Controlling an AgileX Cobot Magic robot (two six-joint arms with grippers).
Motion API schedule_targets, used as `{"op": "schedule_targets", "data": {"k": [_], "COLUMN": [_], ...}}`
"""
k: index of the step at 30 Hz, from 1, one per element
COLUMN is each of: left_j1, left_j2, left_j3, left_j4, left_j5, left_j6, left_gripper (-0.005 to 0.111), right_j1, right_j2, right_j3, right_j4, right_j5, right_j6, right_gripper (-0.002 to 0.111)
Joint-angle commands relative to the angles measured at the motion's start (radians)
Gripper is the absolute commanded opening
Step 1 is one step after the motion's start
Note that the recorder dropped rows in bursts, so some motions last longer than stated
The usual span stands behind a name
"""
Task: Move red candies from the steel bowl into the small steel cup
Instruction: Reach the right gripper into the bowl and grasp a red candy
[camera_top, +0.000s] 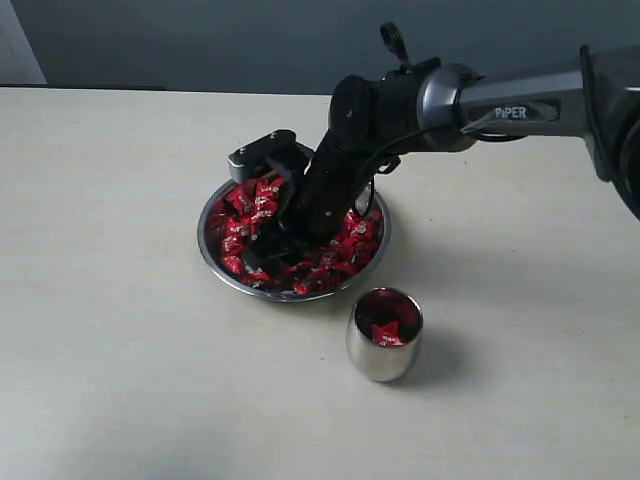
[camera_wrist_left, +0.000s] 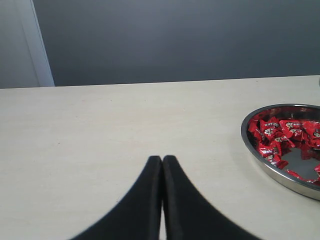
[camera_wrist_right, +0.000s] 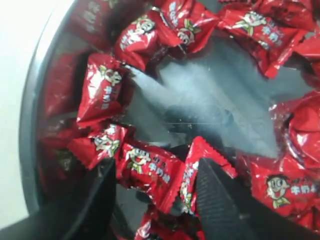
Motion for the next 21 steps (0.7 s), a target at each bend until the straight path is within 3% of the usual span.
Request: {"op": "schedule_targets", "data": {"k": [1,7,15,21], "left_j1": [-0.006,-0.006,-0.006,-0.006], "left_j2": [-0.005,-0.005,-0.005,-0.005], "left_j3": [0.002,0.002,0.002,0.002], "left_j4": [-0.002,-0.002,-0.002,-0.002], "left_j5": [-0.004,-0.004,-0.004,-0.004], "left_j6": [-0.002,-0.002,-0.002,-0.002], "left_gripper": [0.0,0.0,0.0,0.0], "right_j1": [-0.004,-0.004,-0.004,-0.004], "right_j2": [0.024,0.046,0.046,0.03], "right_j3": [-0.013,-0.013,-0.013,-0.013], "right_j4": [0.008,-0.005,-0.016,-0.035], "right_j5": [0.01,0.01,0.012,0.015], "right_j6": [-0.009,-0.009,-0.007,-0.007], "right_gripper": [0.049,0.045,0.004,0.001]}}
